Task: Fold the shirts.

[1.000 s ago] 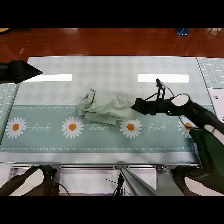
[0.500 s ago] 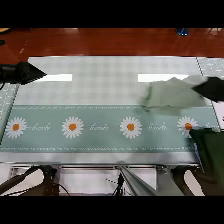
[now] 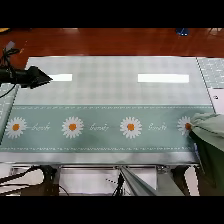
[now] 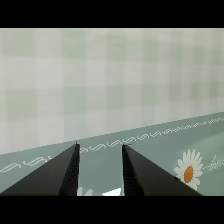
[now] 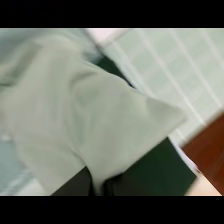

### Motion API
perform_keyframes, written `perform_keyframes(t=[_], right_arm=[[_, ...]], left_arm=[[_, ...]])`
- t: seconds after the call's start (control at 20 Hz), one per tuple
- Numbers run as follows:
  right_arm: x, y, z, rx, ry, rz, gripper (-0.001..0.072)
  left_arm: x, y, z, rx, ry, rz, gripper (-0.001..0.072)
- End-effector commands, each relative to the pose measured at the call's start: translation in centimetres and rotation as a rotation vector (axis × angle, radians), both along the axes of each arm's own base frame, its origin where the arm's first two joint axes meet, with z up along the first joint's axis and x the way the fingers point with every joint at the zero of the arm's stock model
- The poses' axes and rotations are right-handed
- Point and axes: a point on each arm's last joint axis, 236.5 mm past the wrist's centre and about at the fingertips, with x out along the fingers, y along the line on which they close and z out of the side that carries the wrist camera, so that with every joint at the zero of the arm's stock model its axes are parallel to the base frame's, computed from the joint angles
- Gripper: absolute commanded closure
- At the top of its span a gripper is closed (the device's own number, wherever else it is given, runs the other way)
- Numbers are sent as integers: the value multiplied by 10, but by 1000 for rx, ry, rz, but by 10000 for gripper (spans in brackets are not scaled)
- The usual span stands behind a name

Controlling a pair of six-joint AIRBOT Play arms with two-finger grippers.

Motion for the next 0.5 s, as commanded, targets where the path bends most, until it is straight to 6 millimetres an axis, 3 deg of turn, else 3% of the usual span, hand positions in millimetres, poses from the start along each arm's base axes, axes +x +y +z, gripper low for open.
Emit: perform_keyframes(t=[0.0, 0.15, 0.3, 0.45], right_arm=[[-64, -21, 12, -96, 174, -208, 682], [-84, -21, 17, -113, 236, -266, 682], [-109, -25, 34, -201, 266, -335, 682], [-110, -22, 22, -177, 287, -324, 681]], left_arm=[[10, 6, -17, -8, 26, 41, 375], [40, 27, -16, -31, 15, 258, 376], [65, 50, -9, 10, -83, 352, 375], [72, 59, -6, 30, -122, 380, 376]])
